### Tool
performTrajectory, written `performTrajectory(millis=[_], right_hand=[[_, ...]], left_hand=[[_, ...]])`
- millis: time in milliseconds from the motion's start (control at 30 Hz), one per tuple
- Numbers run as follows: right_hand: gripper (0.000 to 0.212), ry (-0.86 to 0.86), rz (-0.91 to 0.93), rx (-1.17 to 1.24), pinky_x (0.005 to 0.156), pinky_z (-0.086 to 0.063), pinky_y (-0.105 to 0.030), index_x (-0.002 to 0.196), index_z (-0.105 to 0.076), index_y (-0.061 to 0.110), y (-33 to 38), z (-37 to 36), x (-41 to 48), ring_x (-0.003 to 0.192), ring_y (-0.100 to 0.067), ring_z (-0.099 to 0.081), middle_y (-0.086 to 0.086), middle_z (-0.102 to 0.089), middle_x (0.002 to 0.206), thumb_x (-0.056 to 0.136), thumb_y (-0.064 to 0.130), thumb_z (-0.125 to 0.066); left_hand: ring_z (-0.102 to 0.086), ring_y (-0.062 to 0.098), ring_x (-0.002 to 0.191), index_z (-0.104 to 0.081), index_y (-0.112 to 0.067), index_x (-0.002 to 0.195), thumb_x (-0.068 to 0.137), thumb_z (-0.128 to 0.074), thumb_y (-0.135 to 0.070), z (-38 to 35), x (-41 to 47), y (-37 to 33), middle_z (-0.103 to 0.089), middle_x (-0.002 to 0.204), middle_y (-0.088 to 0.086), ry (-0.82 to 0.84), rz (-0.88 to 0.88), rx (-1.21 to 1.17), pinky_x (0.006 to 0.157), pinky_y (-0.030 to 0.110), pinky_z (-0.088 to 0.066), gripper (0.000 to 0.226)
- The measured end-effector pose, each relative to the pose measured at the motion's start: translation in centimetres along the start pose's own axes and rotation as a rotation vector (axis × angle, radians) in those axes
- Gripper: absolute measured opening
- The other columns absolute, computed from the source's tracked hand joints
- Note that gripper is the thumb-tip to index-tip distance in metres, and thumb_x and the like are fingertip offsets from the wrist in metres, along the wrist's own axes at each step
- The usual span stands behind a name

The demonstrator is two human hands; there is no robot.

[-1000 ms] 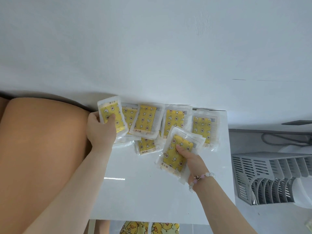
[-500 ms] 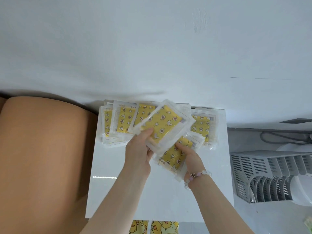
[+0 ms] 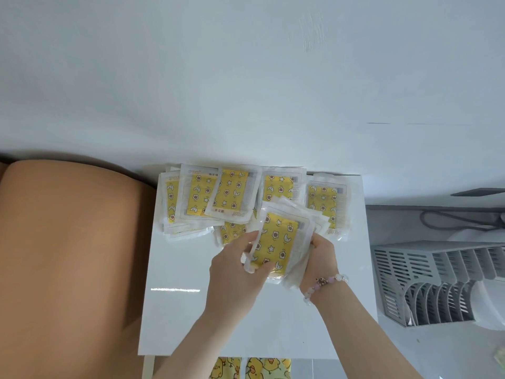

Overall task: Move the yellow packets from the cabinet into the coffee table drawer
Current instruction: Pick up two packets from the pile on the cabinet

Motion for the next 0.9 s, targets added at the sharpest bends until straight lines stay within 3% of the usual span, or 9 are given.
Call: performTrajectory(millis=[67, 133, 200, 367, 467, 533, 633, 767, 900], right_hand=[[0.039, -0.046, 0.022, 0.022, 0.055, -0.047, -0.024, 0.052, -0.06, 0.013, 0.0, 0.6, -0.2, 0.05, -0.023, -0.057, -0.007, -0.058, 0.06, 0.085, 0.018, -0.039], [0.029, -0.111, 0.043, 0.013, 0.053, -0.042, -0.024, 0.055, -0.049, 0.016, -0.2, 1.4, 0.1, 0.051, -0.023, -0.048, -0.005, -0.049, 0.059, 0.082, 0.016, -0.038], [0.039, -0.124, 0.043, 0.002, 0.053, -0.045, -0.026, 0.056, -0.053, 0.014, -0.6, 1.8, 0.2, 0.052, -0.024, -0.053, -0.005, -0.055, 0.057, 0.09, 0.014, -0.033], [0.044, -0.159, 0.044, -0.162, 0.091, -0.048, -0.041, 0.091, -0.069, 0.013, -0.5, 1.9, -0.4, 0.098, -0.031, -0.063, -0.011, -0.071, 0.095, 0.096, 0.044, -0.038], [0.067, -0.11, 0.014, -0.137, 0.108, -0.037, -0.047, 0.121, -0.063, 0.029, -1.1, 1.6, -0.1, 0.119, -0.028, -0.056, -0.007, -0.066, 0.12, 0.077, 0.076, -0.045], [0.085, -0.077, 0.001, -0.108, 0.11, -0.035, -0.048, 0.131, -0.055, 0.031, -1.5, 1.7, 0.4, 0.125, -0.027, -0.052, -0.006, -0.06, 0.13, 0.066, 0.085, -0.047], [0.08, -0.052, -0.002, -0.089, 0.109, -0.035, -0.047, 0.13, -0.056, 0.024, -1.7, 1.9, 0.4, 0.121, -0.029, -0.055, -0.009, -0.063, 0.125, 0.074, 0.079, -0.044], [0.114, -0.038, -0.041, -0.072, 0.114, -0.026, -0.047, 0.14, -0.044, 0.031, -2.3, 3.0, 0.4, 0.133, -0.022, -0.043, -0.002, -0.049, 0.142, 0.042, 0.086, -0.065], [0.099, -0.041, -0.06, -0.06, 0.113, -0.029, -0.045, 0.131, -0.056, 0.024, -2.4, 3.7, -1.1, 0.127, -0.027, -0.05, -0.007, -0.057, 0.133, 0.053, 0.086, -0.057]], left_hand=[[-0.053, 0.003, 0.077, -0.057, -0.037, 0.122, 0.075, -0.077, -0.026, 0.1, 0.0, -0.6, -0.045, 0.095, -0.019, -0.029, -0.084, 0.173, 0.075, 0.016, -0.046, 0.052], [-0.048, 0.006, 0.08, -0.054, -0.033, 0.13, 0.076, -0.075, -0.032, -0.1, 0.2, -0.5, -0.039, 0.103, -0.014, -0.019, -0.118, 0.299, 0.074, 0.016, -0.042, 0.058], [-0.046, 0.007, 0.092, -0.053, -0.031, 0.131, 0.077, -0.074, -0.033, -0.3, 0.2, -0.6, -0.042, 0.107, -0.013, -0.005, -0.147, 0.33, 0.077, 0.016, -0.039, 0.058], [-0.048, 0.007, 0.099, -0.045, -0.026, 0.119, 0.075, -0.076, -0.027, -1.1, 0.2, -0.3, -0.053, 0.106, -0.014, 0.034, -0.109, 0.294, 0.084, 0.018, -0.039, 0.054], [-0.055, 0.011, 0.095, -0.036, -0.028, 0.11, 0.073, -0.077, -0.02, -1.8, 0.2, -0.1, -0.054, 0.102, -0.012, 0.061, -0.064, 0.252, 0.077, 0.02, -0.043, 0.055], [-0.052, 0.011, 0.09, -0.032, -0.029, 0.102, 0.076, -0.073, -0.017, -2.5, 0.1, -0.5, -0.049, 0.097, -0.012, 0.085, -0.08, 0.269, 0.071, 0.017, -0.037, 0.05], [-0.051, 0.014, 0.09, -0.03, -0.028, 0.099, 0.078, -0.066, -0.011, -3.5, 0.1, -0.7, -0.05, 0.097, -0.008, 0.152, -0.089, 0.276, 0.071, 0.022, -0.041, 0.044], [-0.052, 0.016, 0.076, -0.034, -0.024, 0.096, 0.084, -0.063, -0.018, -4.5, 0.0, -0.7, -0.054, 0.084, -0.009, 0.225, -0.041, 0.169, 0.062, 0.023, -0.04, 0.032], [-0.06, 0.016, 0.083, -0.041, -0.021, 0.104, 0.085, -0.067, -0.022, -4.8, -0.2, -0.2, -0.061, 0.092, -0.008, 0.283, 0.031, 0.074, 0.07, 0.026, -0.048, 0.033]])
Point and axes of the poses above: each hand's wrist, its own x-axis towards the middle knuckle, its own z-axis out of the back of the hand, y = z × x, the point moved 9 cm from there along x, towards the middle knuckle
